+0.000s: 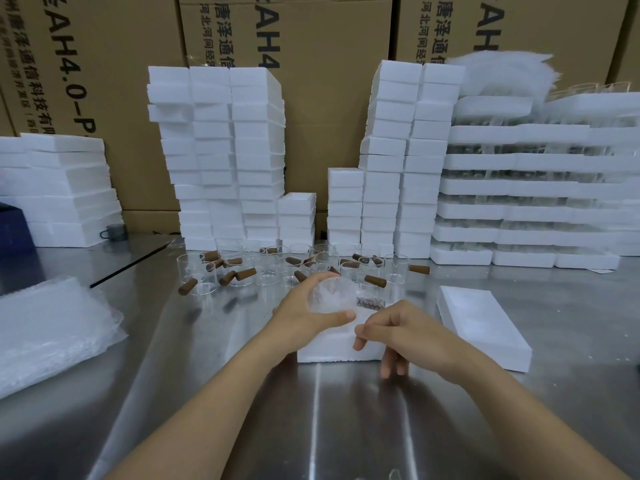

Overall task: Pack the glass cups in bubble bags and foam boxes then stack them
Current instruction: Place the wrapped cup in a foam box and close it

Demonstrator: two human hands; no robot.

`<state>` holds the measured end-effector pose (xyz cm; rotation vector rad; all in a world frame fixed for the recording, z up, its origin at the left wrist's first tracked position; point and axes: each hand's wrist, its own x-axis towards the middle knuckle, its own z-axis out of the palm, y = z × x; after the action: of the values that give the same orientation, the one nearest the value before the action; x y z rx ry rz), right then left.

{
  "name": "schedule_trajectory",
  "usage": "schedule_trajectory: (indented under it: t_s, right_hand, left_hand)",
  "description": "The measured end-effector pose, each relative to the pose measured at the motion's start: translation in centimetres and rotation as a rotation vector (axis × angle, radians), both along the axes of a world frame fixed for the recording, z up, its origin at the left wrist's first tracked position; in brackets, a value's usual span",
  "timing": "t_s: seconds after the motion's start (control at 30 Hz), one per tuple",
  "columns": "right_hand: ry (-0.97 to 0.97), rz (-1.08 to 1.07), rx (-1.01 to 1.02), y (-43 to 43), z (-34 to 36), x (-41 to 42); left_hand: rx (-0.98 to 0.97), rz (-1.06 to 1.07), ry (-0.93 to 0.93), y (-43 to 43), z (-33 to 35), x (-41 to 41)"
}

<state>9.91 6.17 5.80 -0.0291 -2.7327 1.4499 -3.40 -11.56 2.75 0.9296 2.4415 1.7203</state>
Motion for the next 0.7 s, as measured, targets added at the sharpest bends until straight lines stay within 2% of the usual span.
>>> schedule_trajectory:
  t_s: [0.37, 0.53, 0.63, 0.7]
  right_hand:
    - [-0.014, -0.039, -0.068, 0.4, -0.2, -0.2]
    - [0.01, -0.01, -0.078, 0.4, -0.4, -0.4]
    - [0.0, -0.001, -0.109, 0.3, -0.4, -0.5]
    - [-0.005, -0.008, -0.143, 0.3, -0.4, -0.5]
  left_hand:
    - [-0.101, 0.002, 0.043, -0.4, -0.3, -0.3]
    - [-0.37, 0.032, 0.029, -0.5, -0.3, 0.0]
    - [-0.272, -0.076, -0.073, -1.2, 0.4, 0.0]
    - [-0.094, -0.074, -0.162, -1.7, 1.4, -0.5]
